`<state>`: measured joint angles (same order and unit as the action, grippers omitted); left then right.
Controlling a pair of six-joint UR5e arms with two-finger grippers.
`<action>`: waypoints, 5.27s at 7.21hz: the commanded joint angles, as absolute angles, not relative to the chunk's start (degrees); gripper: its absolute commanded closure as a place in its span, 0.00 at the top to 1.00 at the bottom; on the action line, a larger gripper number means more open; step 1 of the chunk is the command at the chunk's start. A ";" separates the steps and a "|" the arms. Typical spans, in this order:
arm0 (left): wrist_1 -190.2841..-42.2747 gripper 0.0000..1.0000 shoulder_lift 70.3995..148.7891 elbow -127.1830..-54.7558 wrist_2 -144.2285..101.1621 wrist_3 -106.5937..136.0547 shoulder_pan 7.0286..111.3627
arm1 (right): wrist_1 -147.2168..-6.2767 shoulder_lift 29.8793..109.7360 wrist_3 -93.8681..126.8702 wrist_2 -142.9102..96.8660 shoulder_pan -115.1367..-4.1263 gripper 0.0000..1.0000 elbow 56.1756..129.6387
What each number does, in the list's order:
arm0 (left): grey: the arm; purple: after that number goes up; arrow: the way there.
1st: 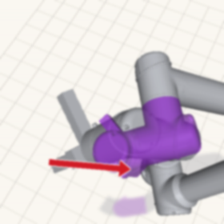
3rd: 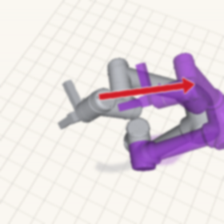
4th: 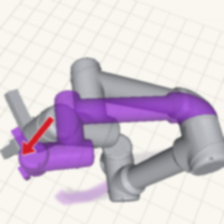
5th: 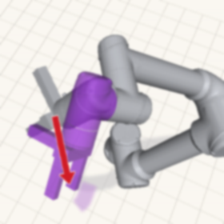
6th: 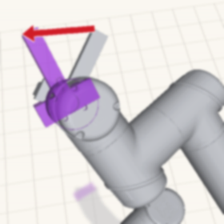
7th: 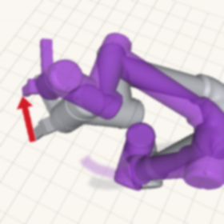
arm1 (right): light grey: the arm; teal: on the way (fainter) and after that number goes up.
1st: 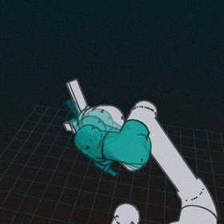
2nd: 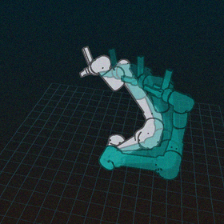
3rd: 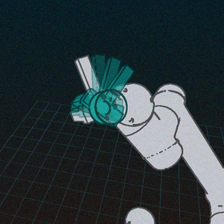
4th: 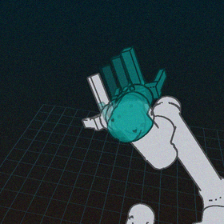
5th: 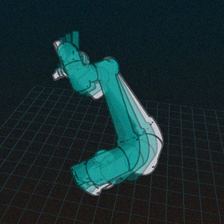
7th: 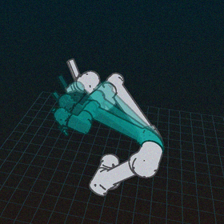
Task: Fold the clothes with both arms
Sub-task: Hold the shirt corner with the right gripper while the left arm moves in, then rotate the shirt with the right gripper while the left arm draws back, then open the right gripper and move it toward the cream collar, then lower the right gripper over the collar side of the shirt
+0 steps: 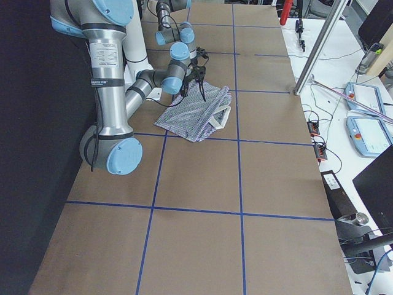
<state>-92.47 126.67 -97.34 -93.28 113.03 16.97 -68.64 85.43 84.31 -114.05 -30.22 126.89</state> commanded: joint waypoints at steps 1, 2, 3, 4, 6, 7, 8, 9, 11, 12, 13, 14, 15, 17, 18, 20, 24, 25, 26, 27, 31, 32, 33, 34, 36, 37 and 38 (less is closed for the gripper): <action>-92.46 0.00 126.74 -97.56 -92.37 112.33 16.96 | -68.64 85.52 84.29 -114.08 -30.32 1.00 126.83; -92.46 0.00 126.74 -98.17 -92.37 112.06 16.96 | -68.64 85.52 84.29 -114.08 -30.32 1.00 126.74; -92.20 0.00 126.74 -98.52 -92.37 112.06 17.05 | -68.64 85.60 84.29 -114.08 -30.32 1.00 126.74; -92.11 0.00 126.65 -98.87 -92.37 111.97 17.49 | -68.64 85.69 84.29 -114.08 -30.41 1.00 126.48; -91.93 0.00 126.13 -98.79 -92.29 110.57 20.63 | -68.64 85.61 84.29 -114.08 -30.59 1.00 126.47; -91.76 0.00 126.04 -98.27 -92.29 108.57 23.00 | -68.64 85.69 84.29 -114.08 -30.59 1.00 126.47; -91.93 0.00 126.12 -97.83 -92.02 106.80 25.03 | -68.64 85.69 84.29 -114.08 -30.76 1.00 126.47; -92.02 0.00 126.30 -97.13 -89.93 103.57 26.53 | -68.64 85.69 84.37 -114.08 -30.94 1.00 126.56; -96.64 0.00 126.39 -92.85 -89.03 97.49 31.45 | -68.64 85.69 84.37 -114.08 -31.02 1.00 126.56; -103.38 0.00 126.73 -87.77 -89.03 95.21 33.12 | -68.64 85.69 84.37 -114.00 -31.11 1.00 126.48; -109.45 0.00 127.61 -83.19 -89.03 91.27 36.01 | -68.64 85.78 84.37 -113.99 -31.29 1.00 126.47; -113.69 0.00 131.62 -76.36 -89.03 87.75 38.21 | -68.64 85.69 84.37 -113.99 -31.55 1.00 126.47; -118.95 0.00 136.79 -68.55 -89.03 84.84 39.89 | -68.64 85.69 84.37 -114.08 -31.90 1.00 126.47; -130.92 0.00 143.06 -56.56 -88.60 80.52 40.08 | -68.64 85.52 84.29 -113.99 -32.43 1.00 126.47; -130.87 0.00 143.09 -56.17 -87.64 80.16 40.17 | -68.64 85.60 84.37 -113.99 -32.69 1.00 126.47; -130.61 1.00 142.91 -55.72 -87.01 79.54 41.04 | -68.73 85.52 84.29 -114.08 -34.00 1.00 126.21; -127.47 1.00 133.63 -67.97 -92.41 72.00 42.80 | -69.52 81.14 83.41 -111.20 -35.78 1.00 120.52; -123.79 1.00 130.55 -75.07 -95.42 69.55 42.89 | -71.96 79.30 82.54 -108.66 -34.90 1.00 118.85; -119.66 1.00 128.17 -81.67 -95.80 69.17 42.80 | -78.77 75.54 79.92 -105.50 -32.89 1.00 118.65; -116.23 1.00 127.54 -84.87 -98.15 69.08 42.89 | -86.32 71.15 79.28 -105.21 -32.00 1.00 118.57; -112.53 1.00 116.40 -103.74 -104.94 70.49 42.98 | -93.50 58.22 79.01 -100.38 -25.50 1.00 106.65; -107.02 1.00 116.37 -107.97 -105.38 70.58 42.63 | -95.26 55.92 78.58 -100.37 -24.88 1.00 104.00; -103.83 1.00 116.45 -110.54 -105.47 70.84 42.19 | -96.23 53.81 76.75 -100.20 -23.83 1.00 101.97; -103.71 1.00 116.37 -110.74 -106.77 71.01 41.84 | -97.28 50.22 75.95 -100.37 -23.30 1.00 99.17; -103.80 1.00 116.28 -110.74 -107.23 71.28 41.84 | -107.80 44.31 74.72 -100.72 -22.24 1.00 95.72; -103.80 1.00 116.28 -110.74 -107.40 71.28 41.84 | -108.10 45.17 74.79 -100.20 -20.93 1.00 95.54; -103.80 1.00 116.28 -110.74 -107.40 71.28 41.84 | -108.28 45.87 75.23 -100.02 -20.83 1.00 95.71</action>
